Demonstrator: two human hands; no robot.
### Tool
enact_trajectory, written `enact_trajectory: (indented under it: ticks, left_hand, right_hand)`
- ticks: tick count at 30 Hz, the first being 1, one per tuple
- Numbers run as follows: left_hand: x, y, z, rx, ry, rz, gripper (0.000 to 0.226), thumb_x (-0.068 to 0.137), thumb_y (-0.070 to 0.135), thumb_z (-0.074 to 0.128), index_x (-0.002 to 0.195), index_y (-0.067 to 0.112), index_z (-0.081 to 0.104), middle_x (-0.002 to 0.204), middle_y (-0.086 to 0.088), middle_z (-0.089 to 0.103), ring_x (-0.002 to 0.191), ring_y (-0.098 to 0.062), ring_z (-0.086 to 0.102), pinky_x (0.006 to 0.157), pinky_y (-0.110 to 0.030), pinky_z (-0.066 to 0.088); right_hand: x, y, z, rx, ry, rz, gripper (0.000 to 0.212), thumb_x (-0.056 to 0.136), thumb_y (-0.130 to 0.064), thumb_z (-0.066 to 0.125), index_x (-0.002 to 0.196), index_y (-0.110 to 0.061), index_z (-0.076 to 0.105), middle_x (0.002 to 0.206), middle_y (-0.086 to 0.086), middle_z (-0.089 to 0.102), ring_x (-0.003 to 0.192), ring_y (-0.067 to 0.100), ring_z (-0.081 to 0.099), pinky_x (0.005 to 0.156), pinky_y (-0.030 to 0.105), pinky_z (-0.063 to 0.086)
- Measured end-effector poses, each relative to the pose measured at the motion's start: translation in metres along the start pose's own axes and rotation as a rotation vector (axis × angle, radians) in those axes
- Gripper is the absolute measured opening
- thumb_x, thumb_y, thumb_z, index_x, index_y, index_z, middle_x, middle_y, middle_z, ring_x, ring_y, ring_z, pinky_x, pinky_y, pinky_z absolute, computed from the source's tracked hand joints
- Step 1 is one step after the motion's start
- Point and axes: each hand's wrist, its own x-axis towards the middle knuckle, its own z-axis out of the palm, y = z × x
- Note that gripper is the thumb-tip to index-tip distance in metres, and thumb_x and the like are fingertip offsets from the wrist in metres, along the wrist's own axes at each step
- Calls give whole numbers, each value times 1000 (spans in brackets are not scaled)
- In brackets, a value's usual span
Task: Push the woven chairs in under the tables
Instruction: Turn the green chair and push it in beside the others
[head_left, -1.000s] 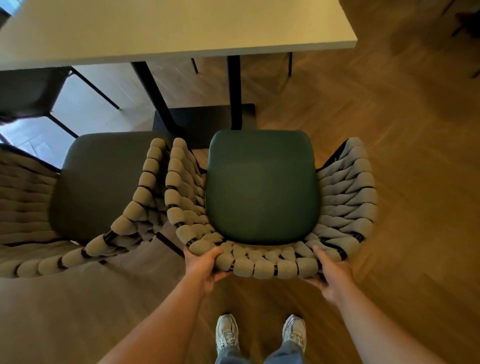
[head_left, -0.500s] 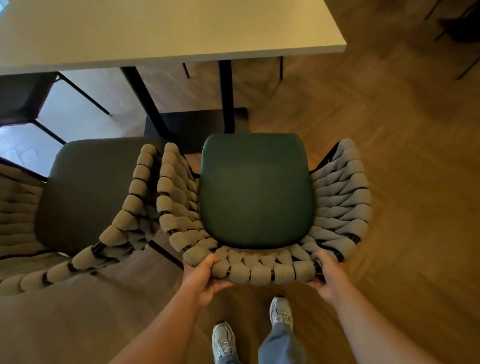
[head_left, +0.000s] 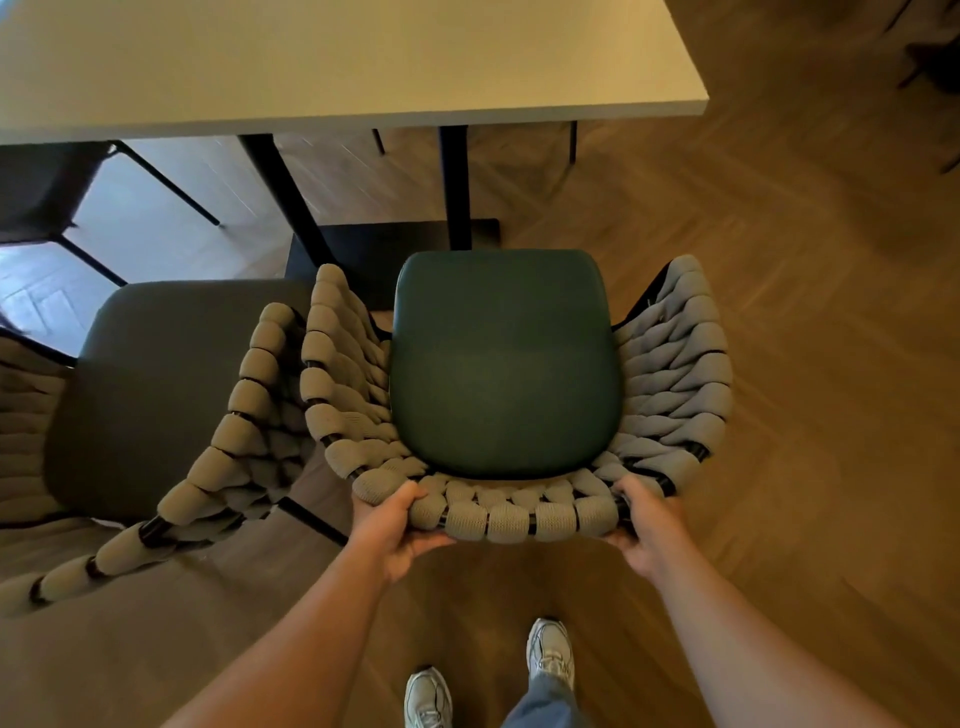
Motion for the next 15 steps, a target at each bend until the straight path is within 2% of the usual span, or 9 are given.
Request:
enact_trajectory:
  ticks: [4,9,15]
  left_hand:
    - [17,13,14,-15,3,-11,48,93,4,60,130,27,39,115,-22,59,101,-48,66,62,-64,58]
    - [32,36,30,-2,2,-36,50,92,5,62,131,26,39,117,-23,59,102,-49,66,67,-66,58]
    - [42,54,43,13,-29,-37,44,94,5,60,126,25,38,111,-21,58,99,-47,65,60,-63,58]
  right_hand:
    - [7,-24,14,-16,-46,-36,37,95,-3,59,130,-11,49,104,19,66,91,36,68,70,57,60]
    - [20,-48,32,-28,-67,-31,39,96,-5,61,132,-11,48,112,22,65,96,38,67,74,60,60]
    - [35,-62,44,-37,-66,-31,42,94,-8,65,132,-11,48,119,25,64,98,40,68,64,59,62]
